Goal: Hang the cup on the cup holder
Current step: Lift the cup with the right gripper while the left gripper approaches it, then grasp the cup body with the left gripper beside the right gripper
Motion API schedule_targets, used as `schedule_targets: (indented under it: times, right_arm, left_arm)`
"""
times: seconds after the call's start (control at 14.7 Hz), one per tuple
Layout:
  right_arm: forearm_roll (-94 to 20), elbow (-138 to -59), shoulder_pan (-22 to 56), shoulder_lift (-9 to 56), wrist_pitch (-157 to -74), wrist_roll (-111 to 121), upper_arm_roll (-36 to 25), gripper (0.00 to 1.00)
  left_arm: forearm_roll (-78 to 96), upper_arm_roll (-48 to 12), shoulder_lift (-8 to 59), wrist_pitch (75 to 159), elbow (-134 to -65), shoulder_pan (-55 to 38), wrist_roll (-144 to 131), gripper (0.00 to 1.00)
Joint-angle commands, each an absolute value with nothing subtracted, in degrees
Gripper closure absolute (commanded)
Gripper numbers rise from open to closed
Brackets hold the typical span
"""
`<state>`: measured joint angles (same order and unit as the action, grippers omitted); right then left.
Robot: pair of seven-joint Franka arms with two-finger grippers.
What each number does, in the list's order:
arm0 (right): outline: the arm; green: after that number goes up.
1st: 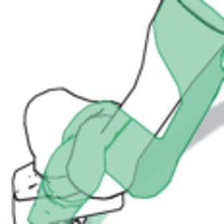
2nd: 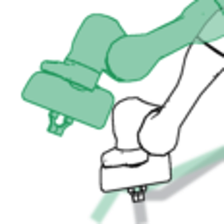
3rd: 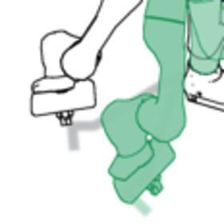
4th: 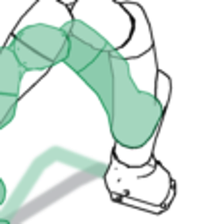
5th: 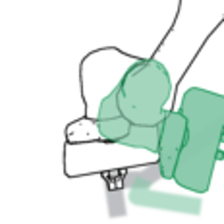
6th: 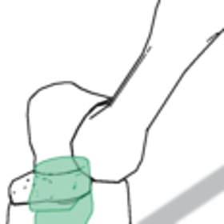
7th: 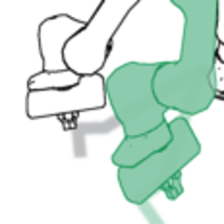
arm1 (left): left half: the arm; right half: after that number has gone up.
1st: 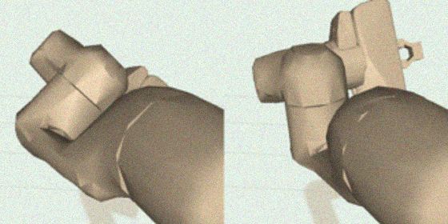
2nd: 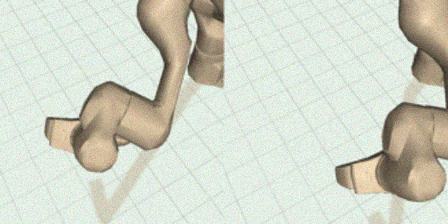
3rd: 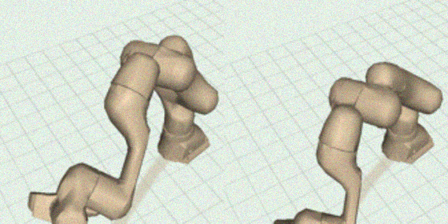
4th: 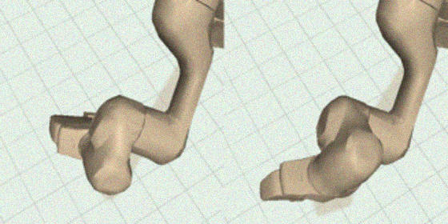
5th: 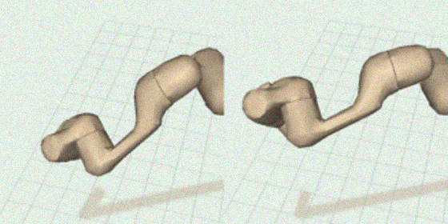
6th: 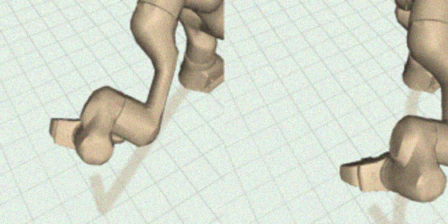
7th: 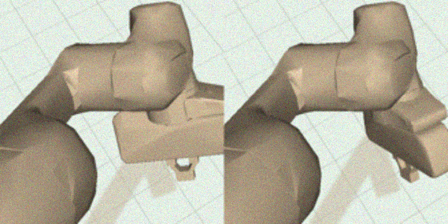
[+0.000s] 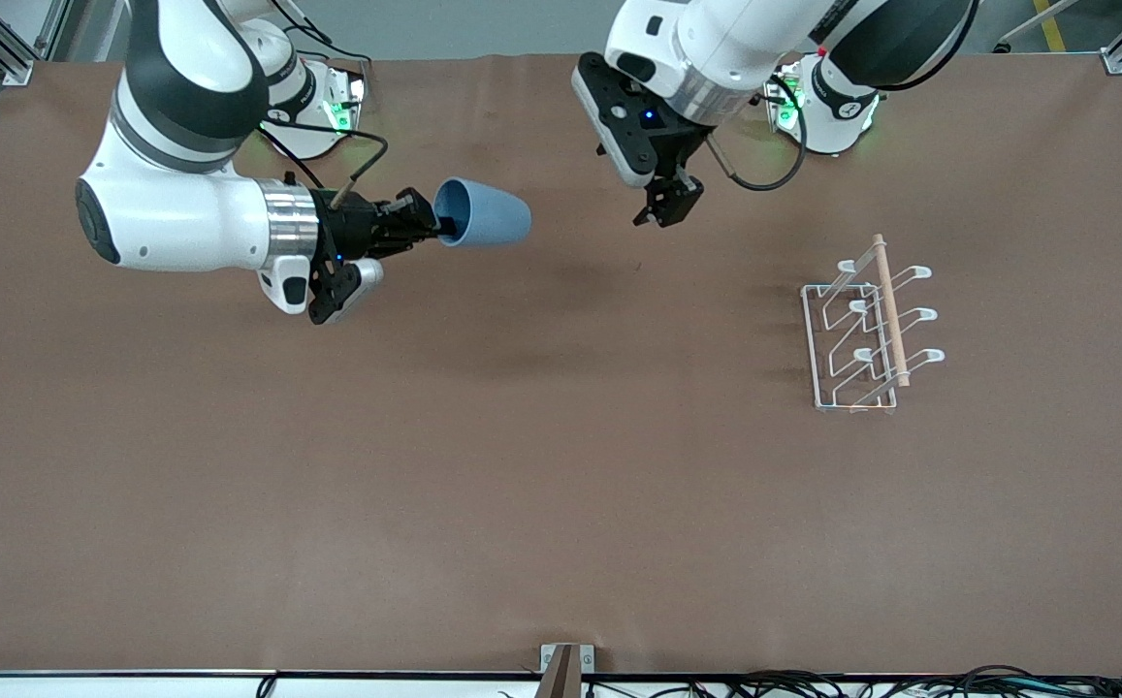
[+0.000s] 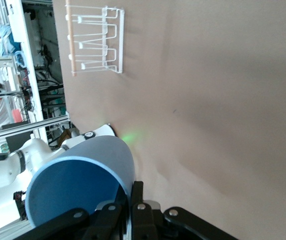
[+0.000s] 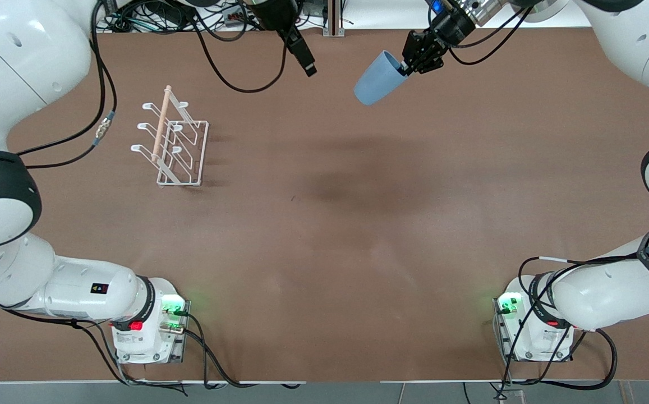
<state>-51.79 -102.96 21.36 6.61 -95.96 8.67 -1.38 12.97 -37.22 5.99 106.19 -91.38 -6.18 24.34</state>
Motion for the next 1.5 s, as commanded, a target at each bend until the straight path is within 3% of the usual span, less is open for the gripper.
schedule_targets:
  times: [0.0,0.41,1.36,1.43]
  right_arm:
    - [-53.4,-101.7,21.0,6.8,-94.6,10.0,-1.1,1.0]
    - [-58.0,-99.9,22.7,9.0,-94.7,10.9,-1.0,1.0]
    - [-66.3,-99.8,26.3,8.8,-95.3,10.3,-1.0,1.0]
    - [-67.0,-99.8,26.3,8.8,-95.3,10.4,-1.1,0.99]
  left_arm:
    - [13.4,-39.7,6.9,107.0,-90.5,-5.8,25.3,0.0]
    - [13.4,-42.4,8.2,110.7,-90.6,-6.7,25.3,0.0]
    - [11.4,-42.5,12.0,118.8,-92.7,-9.5,25.8,0.0]
    - [11.4,-42.5,12.4,118.9,-92.6,-9.5,25.8,0.05]
